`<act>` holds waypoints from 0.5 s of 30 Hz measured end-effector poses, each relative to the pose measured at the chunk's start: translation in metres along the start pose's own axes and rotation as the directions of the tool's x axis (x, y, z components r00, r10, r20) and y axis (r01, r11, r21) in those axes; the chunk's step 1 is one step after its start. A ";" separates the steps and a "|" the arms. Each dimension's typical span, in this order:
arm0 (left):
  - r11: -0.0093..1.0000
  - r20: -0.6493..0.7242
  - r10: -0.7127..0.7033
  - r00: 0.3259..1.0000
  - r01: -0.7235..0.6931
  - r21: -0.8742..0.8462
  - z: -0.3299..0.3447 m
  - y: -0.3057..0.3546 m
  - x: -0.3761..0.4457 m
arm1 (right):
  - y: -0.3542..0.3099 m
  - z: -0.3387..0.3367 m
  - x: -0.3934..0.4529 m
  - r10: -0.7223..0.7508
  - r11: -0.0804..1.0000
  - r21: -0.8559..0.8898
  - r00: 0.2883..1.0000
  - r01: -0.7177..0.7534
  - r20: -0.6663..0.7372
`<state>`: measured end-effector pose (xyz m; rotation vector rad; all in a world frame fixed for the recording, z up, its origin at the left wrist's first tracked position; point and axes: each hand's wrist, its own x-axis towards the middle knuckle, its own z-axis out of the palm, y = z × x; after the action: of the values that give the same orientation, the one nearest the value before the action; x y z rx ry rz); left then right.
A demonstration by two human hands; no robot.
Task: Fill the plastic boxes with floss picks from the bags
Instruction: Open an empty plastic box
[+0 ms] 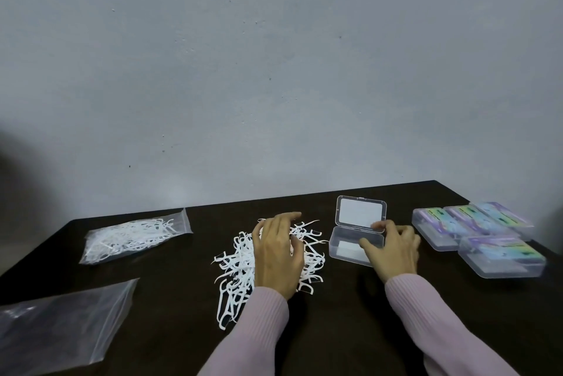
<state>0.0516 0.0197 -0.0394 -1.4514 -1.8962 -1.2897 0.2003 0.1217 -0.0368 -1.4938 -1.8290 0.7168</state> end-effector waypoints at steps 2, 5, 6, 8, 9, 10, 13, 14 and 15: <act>1.000 0.021 0.008 1.000 -0.008 0.006 -0.007 -0.003 0.001 | -0.001 0.000 -0.003 -0.102 0.994 -0.031 0.994 0.101 -0.049; 1.000 0.083 0.014 0.996 -0.016 0.021 -0.025 -0.015 0.000 | -0.006 0.007 -0.011 -0.265 0.964 -0.034 0.964 0.265 -0.008; 1.000 0.113 0.006 0.994 -0.009 0.018 -0.031 -0.020 0.000 | -0.008 0.009 -0.013 -0.310 0.950 -0.036 0.951 0.310 0.019; 0.999 0.170 -0.034 0.985 0.031 0.025 -0.046 -0.033 -0.002 | -0.012 0.015 -0.020 -0.389 0.920 -0.028 0.919 0.391 0.066; 0.998 0.195 -0.066 0.979 0.060 0.036 -0.052 -0.040 -0.003 | -0.014 0.018 -0.023 -0.421 0.905 -0.021 0.903 0.424 0.089; 0.995 0.214 -0.096 0.972 0.087 0.049 -0.059 -0.047 -0.003 | -0.016 0.021 -0.026 -0.447 0.892 -0.015 0.887 0.451 0.113; 0.985 0.263 -0.168 0.950 0.150 0.086 -0.074 -0.066 -0.004 | -0.023 0.028 -0.033 -0.513 0.852 -0.022 0.841 0.524 0.173; 0.981 0.280 -0.185 0.942 0.161 0.107 -0.077 -0.071 -0.004 | -0.026 0.031 -0.035 -0.534 0.836 -0.029 0.825 0.547 0.185; 0.978 0.296 -0.196 0.935 0.164 0.127 -0.080 -0.076 -0.004 | -0.029 0.034 -0.036 -0.556 0.819 -0.036 0.807 0.573 0.199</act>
<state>-0.0318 -0.0531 -0.0356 -1.5272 -2.3095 -1.0730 0.1604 0.0800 -0.0418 -0.8607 -2.3207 0.4776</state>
